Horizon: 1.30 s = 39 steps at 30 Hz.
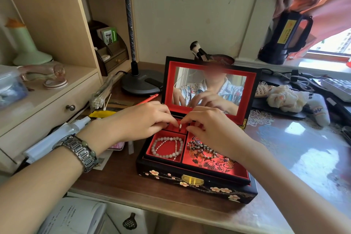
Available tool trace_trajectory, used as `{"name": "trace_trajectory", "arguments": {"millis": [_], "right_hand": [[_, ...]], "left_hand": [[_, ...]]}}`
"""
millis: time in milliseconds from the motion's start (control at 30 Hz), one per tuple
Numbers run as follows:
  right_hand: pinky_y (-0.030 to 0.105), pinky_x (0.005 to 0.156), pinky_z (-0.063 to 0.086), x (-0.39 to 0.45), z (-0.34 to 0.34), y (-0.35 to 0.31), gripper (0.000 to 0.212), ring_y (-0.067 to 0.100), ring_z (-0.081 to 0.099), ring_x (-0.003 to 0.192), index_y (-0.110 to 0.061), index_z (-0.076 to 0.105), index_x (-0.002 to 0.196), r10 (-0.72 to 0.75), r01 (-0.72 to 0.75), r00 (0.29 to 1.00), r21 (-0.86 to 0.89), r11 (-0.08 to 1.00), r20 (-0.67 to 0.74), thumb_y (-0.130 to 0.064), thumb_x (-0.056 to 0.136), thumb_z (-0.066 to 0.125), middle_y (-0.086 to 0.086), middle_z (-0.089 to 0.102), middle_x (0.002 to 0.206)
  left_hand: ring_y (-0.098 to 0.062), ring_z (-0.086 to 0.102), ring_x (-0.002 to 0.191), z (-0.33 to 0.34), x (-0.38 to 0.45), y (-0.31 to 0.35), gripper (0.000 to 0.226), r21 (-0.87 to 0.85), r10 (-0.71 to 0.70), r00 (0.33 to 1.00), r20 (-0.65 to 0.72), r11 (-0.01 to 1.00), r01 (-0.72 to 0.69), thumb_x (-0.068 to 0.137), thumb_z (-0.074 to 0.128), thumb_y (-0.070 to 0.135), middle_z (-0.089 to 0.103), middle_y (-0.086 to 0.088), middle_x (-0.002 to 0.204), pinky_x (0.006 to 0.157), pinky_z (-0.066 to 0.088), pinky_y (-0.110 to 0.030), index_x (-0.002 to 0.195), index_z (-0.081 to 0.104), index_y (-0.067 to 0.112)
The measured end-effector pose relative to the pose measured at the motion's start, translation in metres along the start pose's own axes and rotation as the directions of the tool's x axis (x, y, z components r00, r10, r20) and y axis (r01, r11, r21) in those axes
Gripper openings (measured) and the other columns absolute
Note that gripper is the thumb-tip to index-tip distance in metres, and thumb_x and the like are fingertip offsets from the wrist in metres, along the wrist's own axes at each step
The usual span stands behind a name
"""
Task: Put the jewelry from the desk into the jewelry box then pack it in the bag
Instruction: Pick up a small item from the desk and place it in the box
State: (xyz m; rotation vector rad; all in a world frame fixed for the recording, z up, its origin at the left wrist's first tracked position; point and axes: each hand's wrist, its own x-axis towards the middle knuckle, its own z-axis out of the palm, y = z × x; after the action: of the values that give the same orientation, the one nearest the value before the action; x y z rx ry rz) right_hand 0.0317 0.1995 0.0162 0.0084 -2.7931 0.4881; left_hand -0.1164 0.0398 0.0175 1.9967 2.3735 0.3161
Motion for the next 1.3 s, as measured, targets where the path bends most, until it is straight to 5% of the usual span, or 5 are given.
{"name": "trace_trajectory", "arguments": {"millis": [600, 1100, 1300], "right_hand": [[0.039, 0.081, 0.053, -0.001, 0.002, -0.004, 0.026, 0.02, 0.059, 0.1, -0.02, 0.07, 0.11, -0.028, 0.029, 1.0, -0.076, 0.997, 0.013, -0.013, 0.095, 0.049, 0.0, 0.064, 0.107], [0.039, 0.082, 0.053, 0.003, -0.001, -0.004, 0.026, 0.02, 0.061, 0.095, -0.018, 0.071, 0.108, 0.005, -0.004, 0.999, -0.015, 1.0, 0.05, -0.01, 0.091, 0.052, 0.001, 0.063, 0.108], [0.036, 0.077, 0.053, -0.01, -0.018, -0.004, 0.022, 0.02, 0.059, 0.091, -0.014, 0.062, 0.11, 0.025, -0.015, 0.997, -0.13, 0.991, 0.079, -0.019, 0.089, 0.057, 0.002, 0.061, 0.109]], "left_hand": [[0.001, 0.042, 0.106, -0.001, 0.004, -0.001, 0.032, 0.044, 0.012, 1.0, 0.019, 0.999, -0.012, 0.094, 0.052, 0.025, 0.056, 0.014, 0.116, 0.096, 0.042, -0.025, 0.123, 0.057, 0.037], [0.001, 0.043, 0.105, -0.005, 0.005, 0.007, 0.029, 0.054, -0.008, 1.0, 0.021, 0.999, 0.007, 0.094, 0.053, 0.023, 0.058, 0.014, 0.115, 0.102, 0.04, -0.032, 0.12, 0.059, 0.034], [-0.006, 0.05, 0.11, -0.016, 0.009, 0.026, 0.027, 0.199, -0.084, 0.989, 0.118, 0.978, 0.059, 0.094, 0.047, 0.022, 0.058, 0.012, 0.115, 0.093, 0.048, -0.033, 0.118, 0.054, 0.031]]}}
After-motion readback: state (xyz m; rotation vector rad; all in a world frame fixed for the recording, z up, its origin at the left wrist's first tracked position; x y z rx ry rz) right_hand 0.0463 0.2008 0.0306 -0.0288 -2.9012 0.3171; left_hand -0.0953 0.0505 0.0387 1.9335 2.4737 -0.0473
